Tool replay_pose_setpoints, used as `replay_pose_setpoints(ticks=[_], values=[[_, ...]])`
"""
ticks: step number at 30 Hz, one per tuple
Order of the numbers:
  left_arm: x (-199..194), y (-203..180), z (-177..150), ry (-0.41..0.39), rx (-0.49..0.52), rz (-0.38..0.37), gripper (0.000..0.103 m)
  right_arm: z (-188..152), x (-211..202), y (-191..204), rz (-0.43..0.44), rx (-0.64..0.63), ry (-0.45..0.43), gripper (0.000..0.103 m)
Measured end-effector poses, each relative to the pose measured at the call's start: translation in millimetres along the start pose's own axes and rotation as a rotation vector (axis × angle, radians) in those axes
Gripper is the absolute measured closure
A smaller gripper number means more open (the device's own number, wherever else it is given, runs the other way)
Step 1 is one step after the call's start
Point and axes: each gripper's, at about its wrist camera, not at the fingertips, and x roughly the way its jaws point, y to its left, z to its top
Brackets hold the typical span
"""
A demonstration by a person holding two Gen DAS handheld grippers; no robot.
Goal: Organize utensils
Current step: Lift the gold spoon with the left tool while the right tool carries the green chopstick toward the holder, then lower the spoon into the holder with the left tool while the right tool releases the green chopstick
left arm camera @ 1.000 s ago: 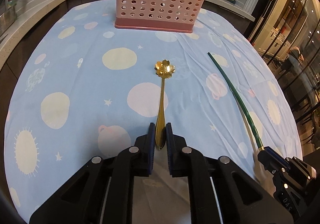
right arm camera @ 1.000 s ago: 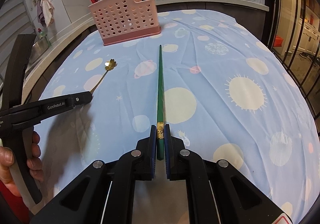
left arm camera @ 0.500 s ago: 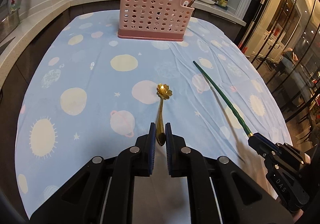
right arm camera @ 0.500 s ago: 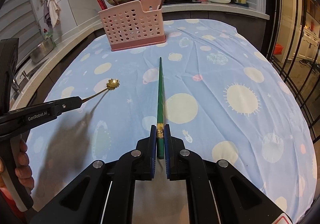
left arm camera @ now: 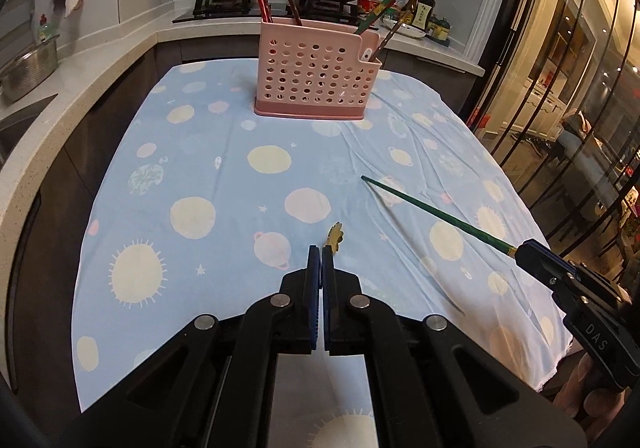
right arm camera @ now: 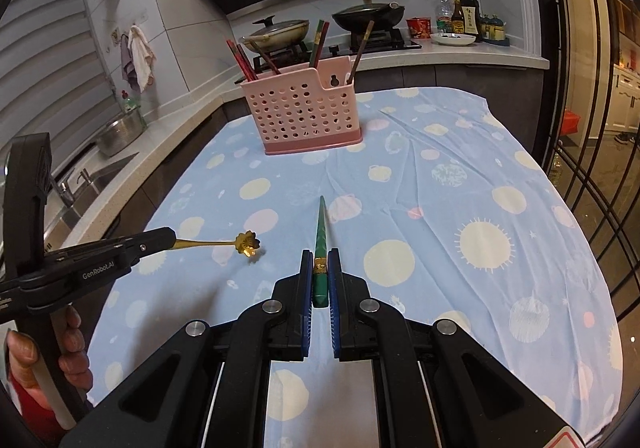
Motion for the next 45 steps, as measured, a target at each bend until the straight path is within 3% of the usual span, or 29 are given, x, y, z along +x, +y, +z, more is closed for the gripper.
replay_pose_setpoints(ticks=[11,18,31,36,45], values=[[-32,-16,33,-0.081,0.088,0.037,0.102,44,-40,3,0.042,0.001,-0.128,0.096],[-24,-22,43,-0.083,0.172,0.135,0.102,71,-47,6,0.049,-0.010,-0.197,0.096],[-28,-15,56,-0.107,0.132,0.074,0.102,90,-37,19,0.065,-0.042,-0.224,0.096],[-33,-13,85,-0.137,0.128,0.048,0.102,122,-40,19,0.068,-0.051,-0.284,0.096],[-28,1,169,-0.200,0.120,0.079,0.102,216,-33,17,0.031,-0.065,-0.421,0.096]])
